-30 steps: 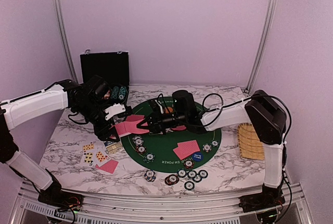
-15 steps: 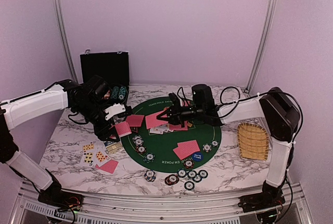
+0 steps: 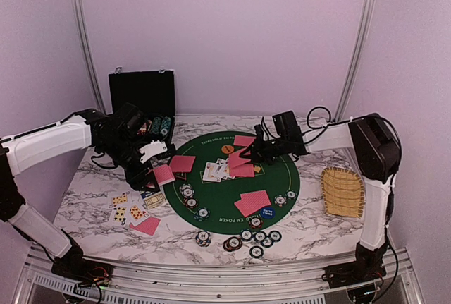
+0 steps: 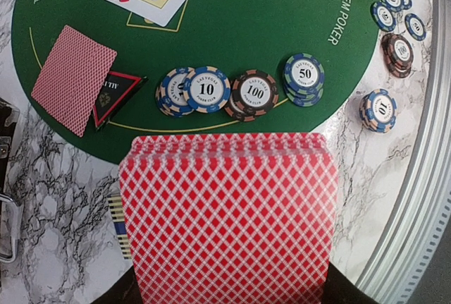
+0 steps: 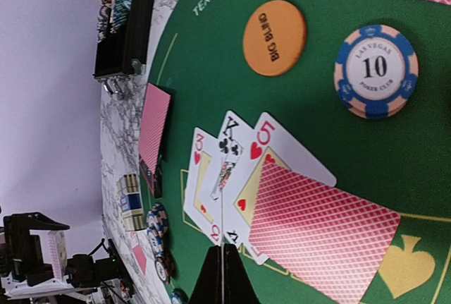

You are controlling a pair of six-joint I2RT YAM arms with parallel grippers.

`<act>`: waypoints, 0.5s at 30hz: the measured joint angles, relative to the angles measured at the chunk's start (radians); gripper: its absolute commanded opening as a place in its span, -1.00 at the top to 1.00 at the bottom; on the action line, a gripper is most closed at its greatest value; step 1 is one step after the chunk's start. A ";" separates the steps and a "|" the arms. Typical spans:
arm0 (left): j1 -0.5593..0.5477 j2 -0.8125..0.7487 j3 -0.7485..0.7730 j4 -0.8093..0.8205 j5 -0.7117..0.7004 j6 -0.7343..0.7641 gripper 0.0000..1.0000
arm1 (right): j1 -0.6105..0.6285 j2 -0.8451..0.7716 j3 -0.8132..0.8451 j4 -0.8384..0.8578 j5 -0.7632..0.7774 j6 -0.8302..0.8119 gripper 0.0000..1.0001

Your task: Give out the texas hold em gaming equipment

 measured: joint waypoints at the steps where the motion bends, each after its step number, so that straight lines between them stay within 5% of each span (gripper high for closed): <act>1: 0.006 -0.001 -0.005 0.001 -0.001 0.000 1.00 | 0.000 0.016 0.008 -0.014 0.017 -0.011 1.00; 9: 0.074 -0.040 -0.069 0.010 -0.008 0.014 1.00 | 0.000 0.061 0.010 -0.076 0.106 -0.059 0.98; 15: 0.122 -0.071 -0.134 0.031 -0.017 0.019 1.00 | 0.000 0.061 0.010 -0.114 0.186 -0.104 0.66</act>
